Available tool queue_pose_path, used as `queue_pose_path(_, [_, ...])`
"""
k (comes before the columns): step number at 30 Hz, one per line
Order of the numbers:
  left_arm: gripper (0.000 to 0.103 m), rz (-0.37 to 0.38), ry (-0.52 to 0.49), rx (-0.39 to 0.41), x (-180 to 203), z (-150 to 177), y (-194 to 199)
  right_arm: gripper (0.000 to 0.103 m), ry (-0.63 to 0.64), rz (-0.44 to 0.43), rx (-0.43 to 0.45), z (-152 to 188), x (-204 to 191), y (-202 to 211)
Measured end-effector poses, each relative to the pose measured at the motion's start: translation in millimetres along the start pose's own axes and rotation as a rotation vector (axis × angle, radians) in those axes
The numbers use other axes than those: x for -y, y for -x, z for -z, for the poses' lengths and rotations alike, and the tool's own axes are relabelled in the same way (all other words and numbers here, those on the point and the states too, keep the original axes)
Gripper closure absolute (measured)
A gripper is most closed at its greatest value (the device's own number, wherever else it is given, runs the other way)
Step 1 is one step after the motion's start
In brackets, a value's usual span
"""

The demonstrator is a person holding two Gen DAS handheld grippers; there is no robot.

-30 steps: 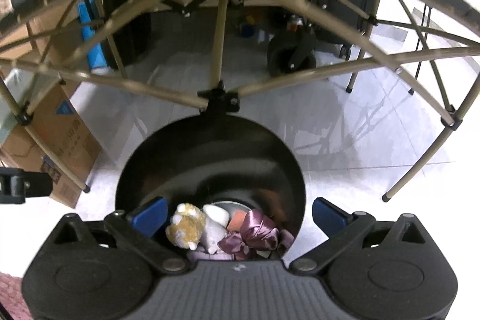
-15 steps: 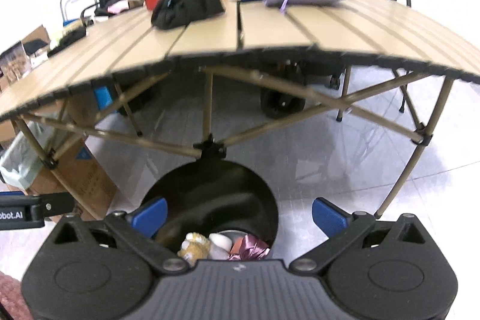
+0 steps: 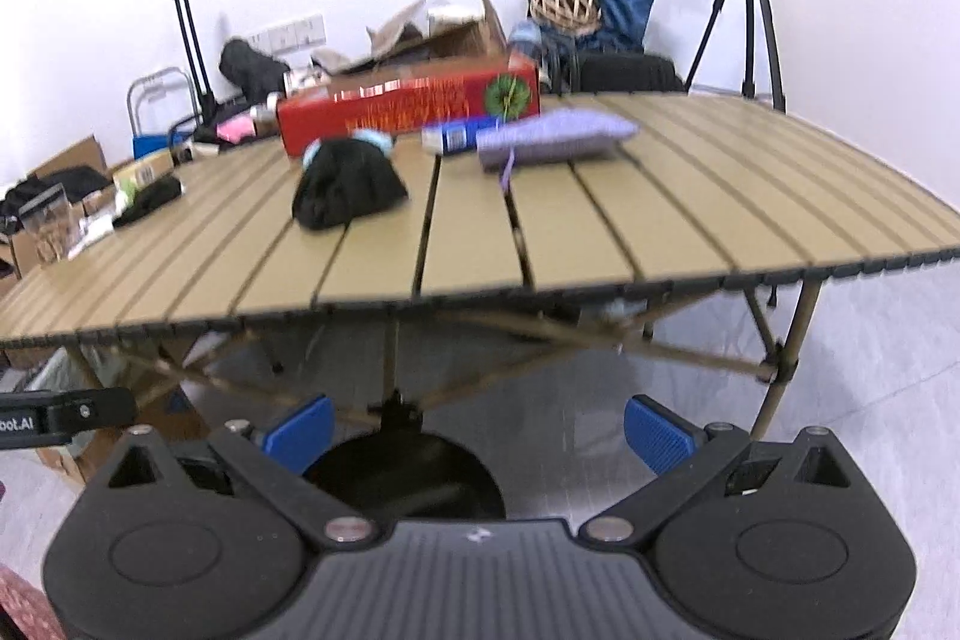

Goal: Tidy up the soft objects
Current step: 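Lift both tools up from the bin toward the table, then grasp the black knit glove on the table with the left tool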

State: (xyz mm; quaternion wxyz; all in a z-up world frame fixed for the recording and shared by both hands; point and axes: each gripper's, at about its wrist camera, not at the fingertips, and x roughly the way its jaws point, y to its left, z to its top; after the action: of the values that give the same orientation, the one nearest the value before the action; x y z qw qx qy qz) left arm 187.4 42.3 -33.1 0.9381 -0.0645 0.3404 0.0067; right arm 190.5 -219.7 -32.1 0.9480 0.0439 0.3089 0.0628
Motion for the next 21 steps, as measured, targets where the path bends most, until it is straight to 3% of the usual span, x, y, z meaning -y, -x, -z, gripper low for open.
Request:
queue_pose_path(10, [0.0,0.029,-0.006,0.082,20.9,-31.5,1.0,0.0,-0.014,-0.012,0.143,-39.2,1.1,12.5])
queue_pose_path(21, [0.0,0.062,-0.003,0.132,49.7,-73.6,-18.7,0.0,-0.018,-0.001,0.229,-78.6,3.6,-3.8])
